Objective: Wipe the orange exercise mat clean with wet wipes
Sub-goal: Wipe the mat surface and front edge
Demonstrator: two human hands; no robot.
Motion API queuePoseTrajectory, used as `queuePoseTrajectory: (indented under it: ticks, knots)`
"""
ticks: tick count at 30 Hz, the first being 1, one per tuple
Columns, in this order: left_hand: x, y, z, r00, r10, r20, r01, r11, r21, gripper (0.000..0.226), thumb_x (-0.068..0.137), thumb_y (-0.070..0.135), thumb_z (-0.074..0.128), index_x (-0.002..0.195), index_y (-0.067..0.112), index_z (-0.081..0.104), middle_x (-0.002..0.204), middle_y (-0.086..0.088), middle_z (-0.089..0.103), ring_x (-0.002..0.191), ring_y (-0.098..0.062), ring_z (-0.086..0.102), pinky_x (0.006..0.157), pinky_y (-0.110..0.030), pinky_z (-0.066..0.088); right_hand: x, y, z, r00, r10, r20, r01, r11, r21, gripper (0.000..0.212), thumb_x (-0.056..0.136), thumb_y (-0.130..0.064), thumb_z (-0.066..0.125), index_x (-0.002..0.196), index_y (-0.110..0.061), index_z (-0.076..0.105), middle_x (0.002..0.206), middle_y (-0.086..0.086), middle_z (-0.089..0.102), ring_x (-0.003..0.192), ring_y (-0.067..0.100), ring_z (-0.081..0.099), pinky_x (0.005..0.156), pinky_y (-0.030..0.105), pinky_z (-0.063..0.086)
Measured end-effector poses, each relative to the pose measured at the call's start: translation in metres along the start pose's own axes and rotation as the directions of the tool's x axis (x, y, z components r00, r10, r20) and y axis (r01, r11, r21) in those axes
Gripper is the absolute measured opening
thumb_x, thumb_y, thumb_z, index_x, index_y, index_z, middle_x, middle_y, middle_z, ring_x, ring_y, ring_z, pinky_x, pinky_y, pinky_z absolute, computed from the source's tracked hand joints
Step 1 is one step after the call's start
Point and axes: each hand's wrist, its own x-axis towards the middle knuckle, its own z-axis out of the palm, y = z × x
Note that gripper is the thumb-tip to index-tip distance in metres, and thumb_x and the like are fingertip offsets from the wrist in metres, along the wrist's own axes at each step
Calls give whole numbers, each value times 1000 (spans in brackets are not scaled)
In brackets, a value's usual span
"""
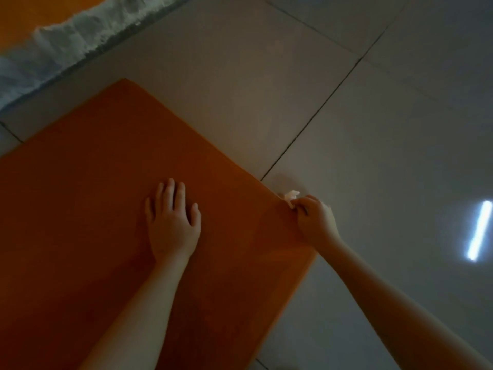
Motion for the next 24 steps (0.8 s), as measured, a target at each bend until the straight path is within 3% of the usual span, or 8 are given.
queuePoseTrajectory:
  ticks: [7, 11, 14, 18, 21, 24]
  knots:
    - [-1, 3, -2, 1000, 6, -10, -6, 1000, -3, 56, 98, 40, 31, 146, 13, 39, 155, -9, 30, 146, -26, 17, 118, -50, 11, -23, 16, -18, 1000, 8, -29, -9, 1000, -16, 29, 88, 7, 45, 95, -2, 72, 89, 11, 62, 77, 27, 57, 63, 35, 42]
    - [0, 8, -8, 994, -48, 95, 37, 993, 112, 56, 100, 42, 26, 151, 19, 26, 159, -5, 19, 147, -25, 11, 116, -56, 10, -35, 17, -29, 998, 53, -16, -54, 995, -82, 28, 84, 7, 45, 90, 0, 71, 88, 14, 62, 79, 30, 56, 64, 35, 42]
    - [-8, 19, -14, 980, -111, 166, 86, 984, 153, 57, 101, 43, 18, 154, 22, 13, 162, -4, 9, 148, -27, 6, 115, -61, 11, -47, 19, -38, 991, 131, 9, -129, 983, -129, 22, 80, 8, 43, 75, 4, 64, 74, 12, 60, 65, 24, 54, 53, 29, 35]
    - [-39, 30, -25, 967, -95, 235, 71, 992, 106, 57, 102, 42, 21, 154, 21, 9, 162, -6, 4, 148, -29, 2, 115, -60, 11, -80, 25, -39, 965, 262, 29, -262, 965, -20, 31, 96, -7, 49, 68, 2, 58, 59, 2, 50, 49, 13, 41, 47, 23, 31]
    - [-59, 20, -25, 971, 13, 238, -37, 994, 99, 58, 102, 44, 23, 154, 23, 11, 162, -4, 5, 148, -26, 2, 117, -56, 11, -102, 21, -10, 909, 409, -87, -383, 898, 217, 18, 93, -10, 52, 84, -4, 66, 77, 6, 64, 67, 19, 56, 62, 29, 46]
    - [-79, -4, -24, 969, 123, 215, -140, 988, 65, 56, 102, 43, 27, 153, 23, 18, 161, 0, 11, 148, -22, 4, 118, -52, 9, -122, 8, 11, 867, 473, -158, -412, 858, 307, 17, 90, -5, 51, 98, -5, 66, 90, 10, 64, 87, 26, 61, 79, 38, 50]
